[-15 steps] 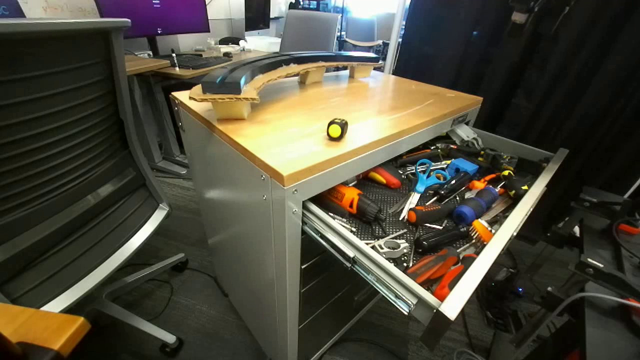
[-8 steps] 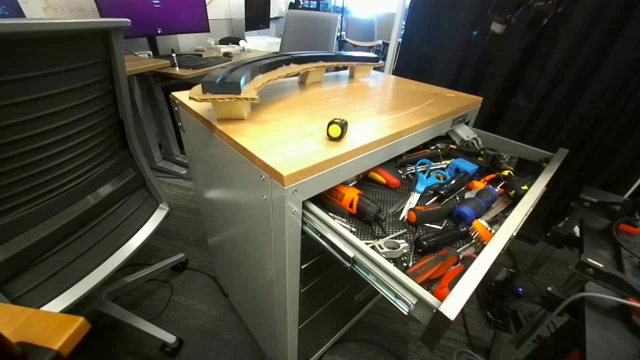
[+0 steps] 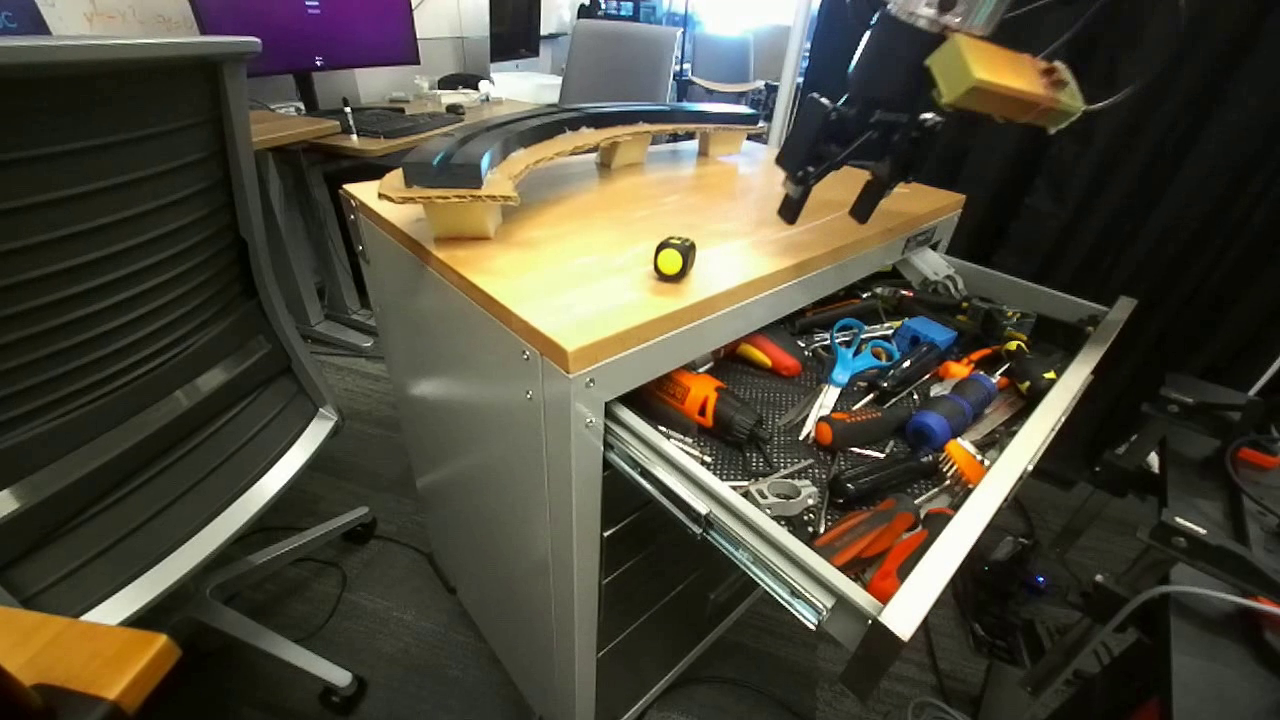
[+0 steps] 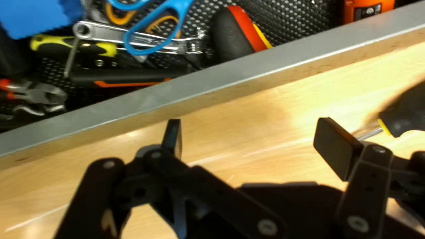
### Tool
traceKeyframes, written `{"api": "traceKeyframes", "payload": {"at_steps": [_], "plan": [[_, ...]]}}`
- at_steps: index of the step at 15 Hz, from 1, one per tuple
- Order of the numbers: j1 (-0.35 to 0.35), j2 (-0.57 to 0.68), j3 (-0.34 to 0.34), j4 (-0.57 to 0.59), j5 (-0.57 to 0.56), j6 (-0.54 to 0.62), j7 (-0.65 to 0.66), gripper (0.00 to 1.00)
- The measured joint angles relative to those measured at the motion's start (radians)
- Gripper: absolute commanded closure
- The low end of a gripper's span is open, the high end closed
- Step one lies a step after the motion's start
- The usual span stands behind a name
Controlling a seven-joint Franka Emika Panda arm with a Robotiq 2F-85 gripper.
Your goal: Put the screwdriver in the drawer then close it.
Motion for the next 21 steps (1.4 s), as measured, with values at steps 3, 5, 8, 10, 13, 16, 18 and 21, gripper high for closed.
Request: {"api": "traceKeyframes", "payload": {"at_steps": [3, 5, 8, 10, 13, 16, 18, 21], "plan": [[0.065, 0.152, -0.019, 0.164, -0.184, 0.011, 0.192, 0.0], [0.127, 0.24, -0.043, 0.28, -0.261, -0.009, 0.276, 0.0], [0.226, 0.359, -0.09, 0.452, -0.289, -0.086, 0.323, 0.0], [0.315, 0.412, -0.149, 0.542, -0.274, -0.13, 0.324, 0.0], [0.421, 0.416, -0.18, 0.588, -0.254, -0.162, 0.344, 0.0], [0.474, 0.413, -0.179, 0.608, -0.2, -0.223, 0.339, 0.34], [0.492, 0.413, -0.18, 0.609, -0.186, -0.283, 0.339, 0.51], [0.522, 0.404, -0.214, 0.605, -0.212, -0.361, 0.369, 0.73]]}}
